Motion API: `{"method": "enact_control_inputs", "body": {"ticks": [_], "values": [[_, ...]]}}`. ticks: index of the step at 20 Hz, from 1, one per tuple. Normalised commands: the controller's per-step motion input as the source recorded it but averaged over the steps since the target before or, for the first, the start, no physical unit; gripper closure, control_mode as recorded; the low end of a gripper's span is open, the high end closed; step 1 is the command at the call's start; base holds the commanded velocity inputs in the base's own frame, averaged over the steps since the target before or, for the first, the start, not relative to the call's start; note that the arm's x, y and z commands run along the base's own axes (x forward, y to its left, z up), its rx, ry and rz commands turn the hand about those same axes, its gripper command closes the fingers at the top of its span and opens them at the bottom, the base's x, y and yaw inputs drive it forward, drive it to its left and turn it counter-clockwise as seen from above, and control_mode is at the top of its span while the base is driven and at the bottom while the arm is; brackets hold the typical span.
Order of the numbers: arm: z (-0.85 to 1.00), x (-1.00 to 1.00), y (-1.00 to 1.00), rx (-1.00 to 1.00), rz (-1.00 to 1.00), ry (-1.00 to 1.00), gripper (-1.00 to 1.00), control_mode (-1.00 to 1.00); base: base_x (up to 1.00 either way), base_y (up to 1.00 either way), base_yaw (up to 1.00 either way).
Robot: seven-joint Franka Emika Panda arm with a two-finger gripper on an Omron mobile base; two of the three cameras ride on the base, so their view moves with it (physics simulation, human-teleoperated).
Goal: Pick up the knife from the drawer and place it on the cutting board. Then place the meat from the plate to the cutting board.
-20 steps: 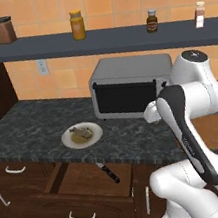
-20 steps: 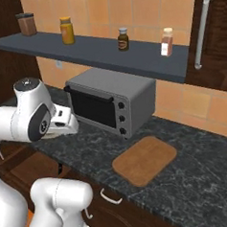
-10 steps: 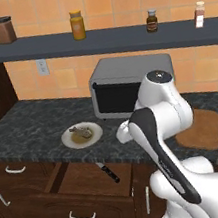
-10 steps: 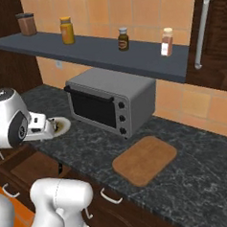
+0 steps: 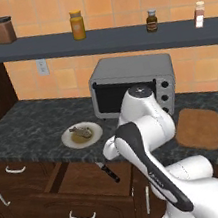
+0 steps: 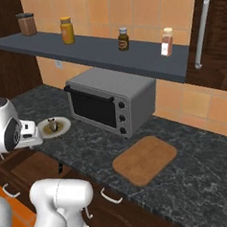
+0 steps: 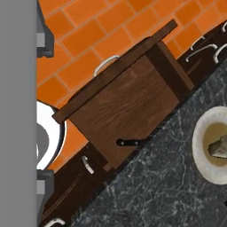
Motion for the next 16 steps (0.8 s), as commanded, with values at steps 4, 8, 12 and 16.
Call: {"method": "enact_control_inputs", "body": {"ticks": [4,8,12,16], "values": [[-0.34,-0.03,0.35,0.00,0.09,0.00,-1.00,-1.00,0.00,0.00,0.00],[-0.37,0.00,0.37,0.00,0.04,0.00,-1.00,-1.00,0.00,0.00,0.00],[-0.33,-0.03,0.25,0.00,0.03,0.00,-1.00,-1.00,0.00,0.00,0.00],[-0.43,-0.04,0.21,0.00,0.00,0.00,-1.00,-1.00,0.00,0.00,0.00]]}}
